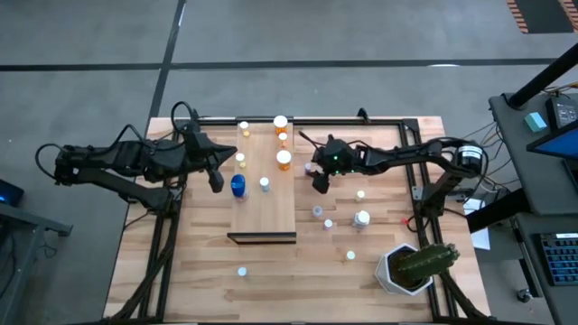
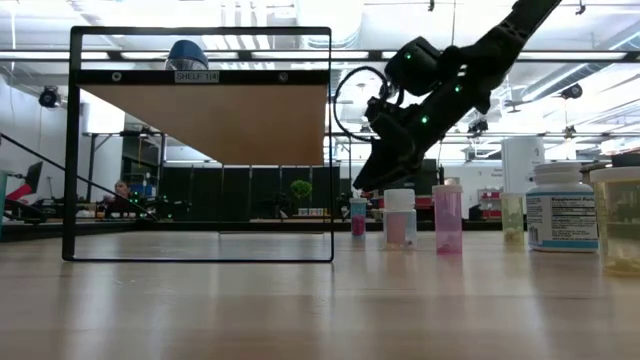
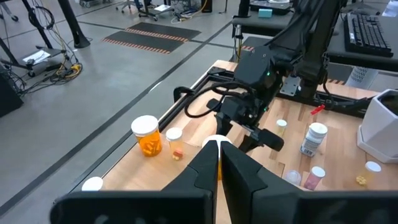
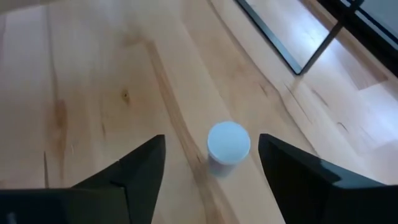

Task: Pick and place medicine bottles onto shelf by color
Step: Put the top blue capsule bottle on the shelf

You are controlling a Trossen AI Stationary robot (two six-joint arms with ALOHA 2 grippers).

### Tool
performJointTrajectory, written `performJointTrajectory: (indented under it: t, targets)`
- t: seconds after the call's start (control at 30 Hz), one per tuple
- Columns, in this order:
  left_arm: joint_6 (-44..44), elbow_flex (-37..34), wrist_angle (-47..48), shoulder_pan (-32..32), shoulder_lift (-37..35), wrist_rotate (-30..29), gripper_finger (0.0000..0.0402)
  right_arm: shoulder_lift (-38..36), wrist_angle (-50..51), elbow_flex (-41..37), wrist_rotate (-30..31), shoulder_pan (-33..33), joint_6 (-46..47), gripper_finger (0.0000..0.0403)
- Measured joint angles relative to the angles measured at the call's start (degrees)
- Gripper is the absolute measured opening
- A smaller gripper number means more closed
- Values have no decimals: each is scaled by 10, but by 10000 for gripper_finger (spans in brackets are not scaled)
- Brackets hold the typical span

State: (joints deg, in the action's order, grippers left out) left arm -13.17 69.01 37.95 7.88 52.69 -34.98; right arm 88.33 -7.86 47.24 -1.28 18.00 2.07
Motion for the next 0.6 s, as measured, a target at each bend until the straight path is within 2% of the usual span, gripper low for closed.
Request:
performJointTrajectory:
  t: [0.6]
  targets:
    - [0, 0, 0, 0, 1, -8, 1, 31, -15, -5, 0, 0, -8, 235]
